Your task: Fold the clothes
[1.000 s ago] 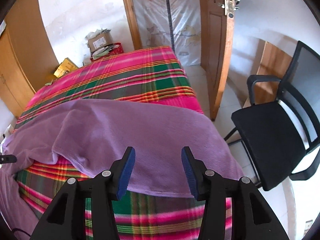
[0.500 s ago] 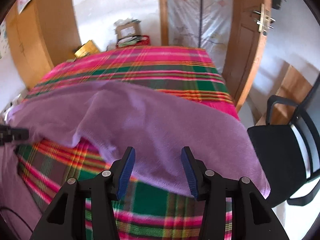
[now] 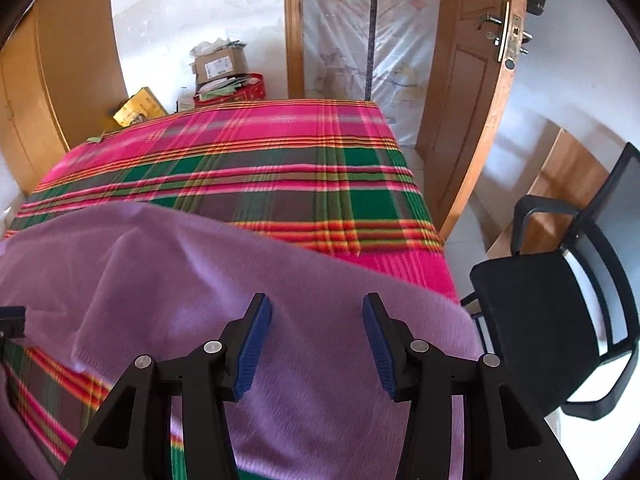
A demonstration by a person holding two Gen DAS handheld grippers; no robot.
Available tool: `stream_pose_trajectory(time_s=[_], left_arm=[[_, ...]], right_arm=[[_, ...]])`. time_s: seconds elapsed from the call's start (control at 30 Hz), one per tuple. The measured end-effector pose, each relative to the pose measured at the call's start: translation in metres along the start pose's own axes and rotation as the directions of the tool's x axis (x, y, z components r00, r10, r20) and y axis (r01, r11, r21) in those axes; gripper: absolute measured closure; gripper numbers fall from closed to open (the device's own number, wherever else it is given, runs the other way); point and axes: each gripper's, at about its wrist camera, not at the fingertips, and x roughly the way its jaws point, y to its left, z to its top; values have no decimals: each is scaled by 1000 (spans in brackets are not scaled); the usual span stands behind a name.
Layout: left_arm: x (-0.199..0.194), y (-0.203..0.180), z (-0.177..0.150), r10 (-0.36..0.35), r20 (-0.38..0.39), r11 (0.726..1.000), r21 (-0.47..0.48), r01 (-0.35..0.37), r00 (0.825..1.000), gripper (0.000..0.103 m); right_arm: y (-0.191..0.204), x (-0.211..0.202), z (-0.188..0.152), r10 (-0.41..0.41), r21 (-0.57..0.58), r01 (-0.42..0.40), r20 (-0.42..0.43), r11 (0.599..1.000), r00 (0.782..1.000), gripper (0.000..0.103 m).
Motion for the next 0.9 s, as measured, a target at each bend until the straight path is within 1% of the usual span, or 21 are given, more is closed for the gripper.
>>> stream_pose_trajectory(time_s=[0.2,0.3,0.4,0.57,0.67,0.77,0.87,0.9], left_arm=[[2,1,5,-9,3,1000,-13,9,1000,77],[4,0,6,-15,4,1000,-16,15,1000,77],[5,2,7,-20,4,1000,-20,20,1000,77],[6,2,7,-22,2,999,-25,22,1000,77],[5,1,7,-19,5,1000,-25,19,1000,76],[5,1,7,-22,5,999,-29,22,1000,76],[6,2,8,-26,7,999,-36,26,1000,76],[6,2,8,-25,8,999,-34,25,1000,76]], right_arm=[[-7,16,10,-20,20,20,-19,1000,1000,53],[-9,20,13,-13,22,13,-21,1000,1000,53],[-8,22,15,-25,6,25,-25,1000,999,53],[-11,23,14,-5,32,6,-20,999,1000,53],[-8,21,11,-17,35,18,-21,999,1000,53],[-5,20,10,-26,31,27,-21,999,999,56],[0,20,8,-18,18,18,-13,1000,1000,64],[2,19,8,-15,9,15,-10,1000,1000,70]])
